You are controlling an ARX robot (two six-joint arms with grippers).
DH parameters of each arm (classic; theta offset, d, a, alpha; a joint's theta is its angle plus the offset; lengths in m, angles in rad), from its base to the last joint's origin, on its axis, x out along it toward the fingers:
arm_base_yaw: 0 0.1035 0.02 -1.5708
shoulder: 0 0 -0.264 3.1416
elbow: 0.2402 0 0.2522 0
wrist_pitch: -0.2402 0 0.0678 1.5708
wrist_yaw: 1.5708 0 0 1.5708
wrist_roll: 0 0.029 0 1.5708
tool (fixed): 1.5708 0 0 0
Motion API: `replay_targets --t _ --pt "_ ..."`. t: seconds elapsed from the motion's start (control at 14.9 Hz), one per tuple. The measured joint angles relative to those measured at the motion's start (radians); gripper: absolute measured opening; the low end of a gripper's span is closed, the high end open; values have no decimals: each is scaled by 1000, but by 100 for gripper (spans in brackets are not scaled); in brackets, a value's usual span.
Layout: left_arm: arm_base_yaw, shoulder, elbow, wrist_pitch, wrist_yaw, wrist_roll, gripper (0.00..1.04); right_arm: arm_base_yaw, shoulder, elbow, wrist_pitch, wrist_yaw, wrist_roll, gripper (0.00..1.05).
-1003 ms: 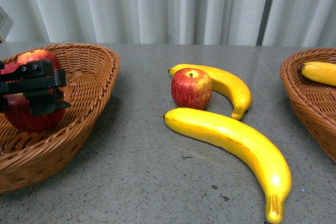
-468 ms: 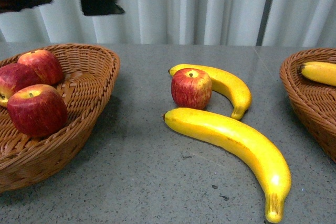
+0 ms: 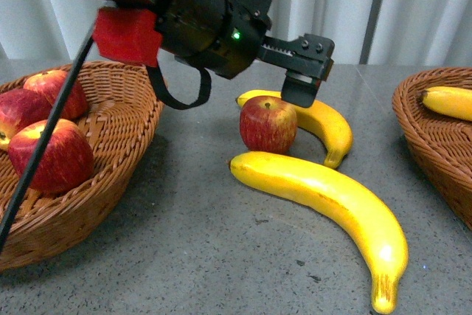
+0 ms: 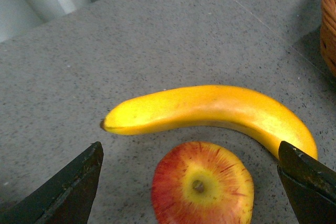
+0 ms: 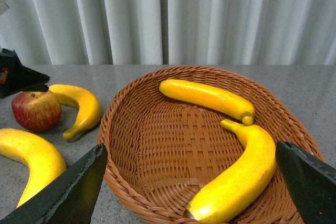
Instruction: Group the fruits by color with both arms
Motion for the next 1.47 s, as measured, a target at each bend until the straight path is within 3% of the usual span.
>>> replay_targets --t 0.27,0.47,0.67,0.87,1.07,1.2,1.34,1.47 --pt "-14 87 33 -43 -33 -67 98 0 0 0 0 0 0 98" --pt "-2 117 29 -41 0 -118 98 0 0 0 0 0 0 98" --pt "-1 125 25 -38 18 -134 72 0 0 0 0 0 0 98" --pt "13 92 21 -30 6 -135 68 0 0 0 0 0 0 98" --pt "78 -72 20 -32 -90 -137 67 0 0 0 0 0 0 98" --pt "186 -120 24 -65 -169 -227 67 0 0 0 0 0 0 98" --pt "265 -120 -29 -82 -195 -291 67 0 0 0 0 0 0 98" --pt "287 -121 -96 -68 -197 -308 67 0 0 0 0 0 0 98"
